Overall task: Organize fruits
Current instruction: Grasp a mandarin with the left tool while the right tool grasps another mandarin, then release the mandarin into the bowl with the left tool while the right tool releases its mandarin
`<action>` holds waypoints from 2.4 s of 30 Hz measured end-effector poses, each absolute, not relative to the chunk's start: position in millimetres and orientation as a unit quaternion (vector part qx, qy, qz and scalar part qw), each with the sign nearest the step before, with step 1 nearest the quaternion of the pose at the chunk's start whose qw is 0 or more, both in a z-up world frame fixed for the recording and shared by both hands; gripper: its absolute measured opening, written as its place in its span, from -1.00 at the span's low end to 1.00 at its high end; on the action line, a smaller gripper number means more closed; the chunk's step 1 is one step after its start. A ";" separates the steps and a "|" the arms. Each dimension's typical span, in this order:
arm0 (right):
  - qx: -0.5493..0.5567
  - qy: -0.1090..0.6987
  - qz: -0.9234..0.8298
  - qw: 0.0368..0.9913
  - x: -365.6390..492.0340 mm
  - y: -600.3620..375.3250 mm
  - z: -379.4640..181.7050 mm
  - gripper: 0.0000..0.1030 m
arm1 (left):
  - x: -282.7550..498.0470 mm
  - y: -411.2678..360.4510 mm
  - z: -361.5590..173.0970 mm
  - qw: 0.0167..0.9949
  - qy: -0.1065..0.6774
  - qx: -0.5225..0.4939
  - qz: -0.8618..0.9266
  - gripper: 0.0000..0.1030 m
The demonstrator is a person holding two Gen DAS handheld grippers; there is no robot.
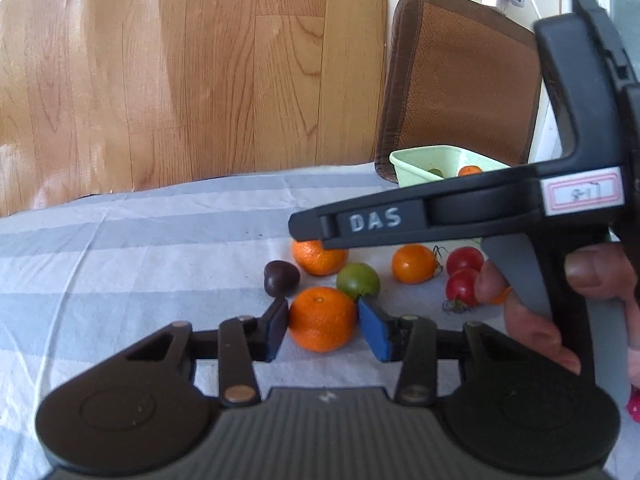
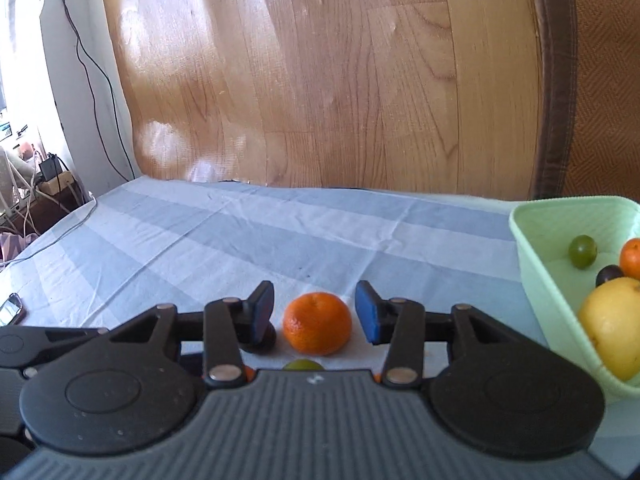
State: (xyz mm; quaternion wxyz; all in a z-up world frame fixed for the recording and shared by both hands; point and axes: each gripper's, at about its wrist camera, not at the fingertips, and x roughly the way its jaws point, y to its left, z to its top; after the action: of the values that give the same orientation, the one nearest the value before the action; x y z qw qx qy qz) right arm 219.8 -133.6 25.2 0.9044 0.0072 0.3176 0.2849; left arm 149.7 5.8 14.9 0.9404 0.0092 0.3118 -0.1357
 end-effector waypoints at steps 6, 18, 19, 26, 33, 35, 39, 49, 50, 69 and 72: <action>0.003 0.360 0.277 0.891 235.2 -123.1 13.8 -0.16 | 144.1 9.6 15.9 0.942 0.306 -0.005 -0.139 -0.28; -0.019 0.230 0.233 0.945 128.5 -223.2 54.4 -0.17 | 99.6 -32.7 31.3 0.927 0.282 -0.049 -0.243 -0.28; -0.025 0.235 0.220 0.947 119.3 -235.2 49.5 -0.17 | 99.9 -41.6 30.5 0.923 0.285 -0.048 -0.255 -0.28; -0.029 0.278 0.153 0.948 88.4 -297.7 16.5 -0.17 | 102.4 -99.5 20.3 0.907 0.312 0.002 -0.282 -0.28; -0.028 0.288 0.168 0.942 86.7 -299.3 8.2 -0.04 | 91.6 -121.7 17.9 0.911 0.320 0.077 -0.250 -0.11; -0.037 0.278 0.173 0.944 78.9 -300.7 7.9 0.09 | 87.0 -120.1 19.0 0.910 0.317 0.075 -0.257 -0.10; -0.051 0.274 0.171 0.945 80.6 -303.5 4.7 0.14 | 93.6 -123.1 16.9 0.906 0.327 0.083 -0.256 -0.12; -0.010 0.240 0.187 0.953 105.9 -321.4 25.6 -0.17 | 128.9 -122.3 44.7 0.909 0.314 0.031 -0.272 -0.28; -0.002 0.227 0.179 0.957 114.1 -323.9 31.3 -0.17 | 139.1 -122.6 52.3 0.912 0.310 0.025 -0.268 -0.28; 0.034 0.189 0.120 0.974 200.6 -331.9 19.3 0.14 | 294.4 -141.7 50.2 0.914 0.350 -0.032 -0.205 -0.14; 0.047 0.173 0.111 0.978 193.4 -339.6 21.7 0.14 | 282.4 -130.0 63.0 0.917 0.340 -0.042 -0.205 -0.13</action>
State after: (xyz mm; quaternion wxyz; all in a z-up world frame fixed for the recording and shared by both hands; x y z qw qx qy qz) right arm 193.4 -339.6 21.7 0.9776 0.0471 0.1727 0.1108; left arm 282.4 -130.0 63.0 0.9168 -0.0417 0.3399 -0.2053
